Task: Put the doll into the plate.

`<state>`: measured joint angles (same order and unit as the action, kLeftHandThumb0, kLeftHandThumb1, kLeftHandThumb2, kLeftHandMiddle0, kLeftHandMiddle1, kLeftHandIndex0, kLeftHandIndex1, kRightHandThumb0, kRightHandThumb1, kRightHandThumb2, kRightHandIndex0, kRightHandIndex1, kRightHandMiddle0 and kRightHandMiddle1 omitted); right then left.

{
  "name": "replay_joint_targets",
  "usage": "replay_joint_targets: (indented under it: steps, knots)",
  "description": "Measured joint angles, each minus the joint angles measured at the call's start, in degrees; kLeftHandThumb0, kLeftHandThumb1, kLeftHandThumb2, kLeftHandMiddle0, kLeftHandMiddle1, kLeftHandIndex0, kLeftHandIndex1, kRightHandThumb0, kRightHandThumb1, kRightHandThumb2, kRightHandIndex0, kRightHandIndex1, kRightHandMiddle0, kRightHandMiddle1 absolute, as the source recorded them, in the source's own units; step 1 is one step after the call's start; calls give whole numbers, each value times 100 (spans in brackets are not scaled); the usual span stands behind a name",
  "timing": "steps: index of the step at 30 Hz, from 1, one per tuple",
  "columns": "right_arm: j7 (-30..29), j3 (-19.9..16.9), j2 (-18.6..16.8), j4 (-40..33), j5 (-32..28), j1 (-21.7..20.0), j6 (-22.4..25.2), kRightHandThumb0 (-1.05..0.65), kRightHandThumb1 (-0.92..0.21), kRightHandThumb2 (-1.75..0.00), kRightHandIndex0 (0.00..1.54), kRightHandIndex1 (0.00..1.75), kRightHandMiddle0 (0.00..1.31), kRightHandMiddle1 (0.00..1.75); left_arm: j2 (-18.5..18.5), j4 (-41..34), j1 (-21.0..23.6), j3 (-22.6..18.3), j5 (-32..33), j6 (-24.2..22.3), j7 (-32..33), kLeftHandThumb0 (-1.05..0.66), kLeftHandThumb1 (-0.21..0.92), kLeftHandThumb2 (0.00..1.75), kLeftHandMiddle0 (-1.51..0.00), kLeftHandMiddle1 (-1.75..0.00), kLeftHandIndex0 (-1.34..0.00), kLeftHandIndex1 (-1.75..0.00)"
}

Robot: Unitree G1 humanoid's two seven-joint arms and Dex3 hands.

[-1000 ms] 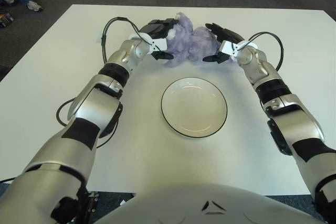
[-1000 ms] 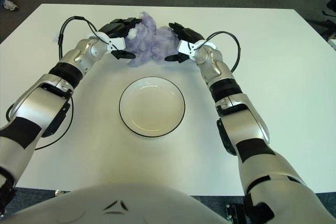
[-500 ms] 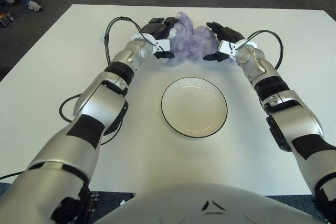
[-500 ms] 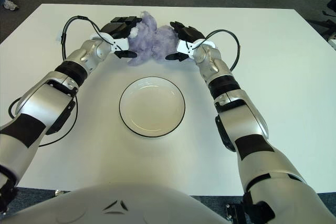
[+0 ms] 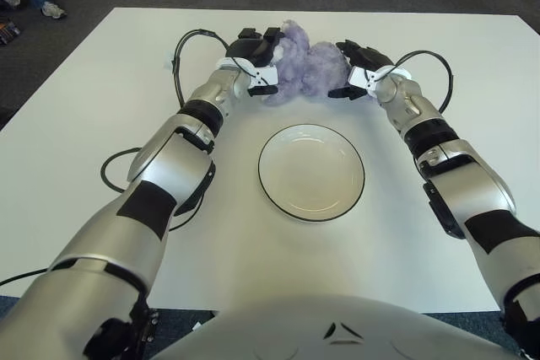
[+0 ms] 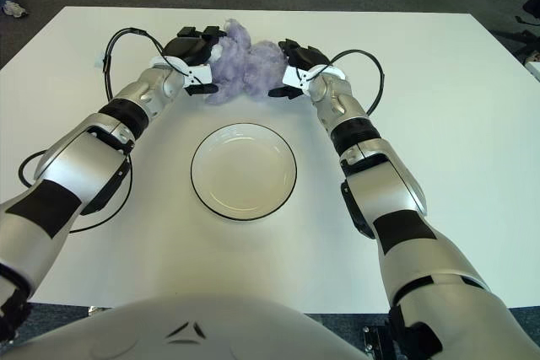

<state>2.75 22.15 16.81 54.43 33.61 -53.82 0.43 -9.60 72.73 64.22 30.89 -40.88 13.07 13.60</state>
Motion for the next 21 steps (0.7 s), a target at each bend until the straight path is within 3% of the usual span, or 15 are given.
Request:
replay_joint_targets:
  steps: [5, 9, 11, 14, 15, 16, 18, 20, 21]
  knots:
    - [-1, 35, -37, 95, 2, -74, 91, -87, -50, -58, 12, 175, 0, 55, 39, 50, 6, 42, -6, -81, 77, -3, 10, 134, -1, -158, 0, -157]
    - [-4, 40, -64, 139, 1, -127, 168, -59, -33, -85, 17, 175, 0, 78, 66, 72, 14, 60, -6, -135, 94, -2, 11, 136, -3, -167, 0, -169]
    - [-10, 39, -78, 157, -1, -145, 192, -37, -22, -105, 18, 175, 0, 86, 71, 75, 19, 72, -7, -142, 94, 0, 12, 138, -4, -170, 0, -172]
    - [-39, 26, -112, 184, -33, -155, 238, -17, -14, -121, 19, 174, 0, 103, 70, 76, 31, 110, -13, -147, 92, 3, 15, 141, -8, -173, 0, -174]
    - [-43, 14, -129, 192, -54, -155, 260, -14, -13, -123, 20, 173, 0, 105, 70, 76, 35, 128, -16, -150, 89, 3, 15, 142, -9, -174, -1, -174]
    - [-48, -1, -148, 202, -74, -155, 286, -9, -11, -128, 22, 172, 0, 113, 68, 76, 40, 149, -19, -155, 84, 16, 30, 127, -20, -174, -2, -174]
    - [-52, -42, -186, 226, -121, -155, 309, -4, -10, -133, 24, 170, 0, 122, 66, 76, 52, 195, -43, -166, 61, 28, 43, 114, -30, -174, -3, -174]
    - [-53, -64, -206, 248, -147, -155, 323, -2, -9, -135, 25, 169, 0, 126, 62, 76, 68, 249, -72, -168, 40, 32, 47, 109, -34, -174, -4, -174]
    - [-54, -72, -210, 262, -154, -155, 328, 19, -29, -118, 39, 167, 0, 132, 62, 75, 76, 274, -87, -168, 34, 36, 50, 107, -38, -175, -5, -175]
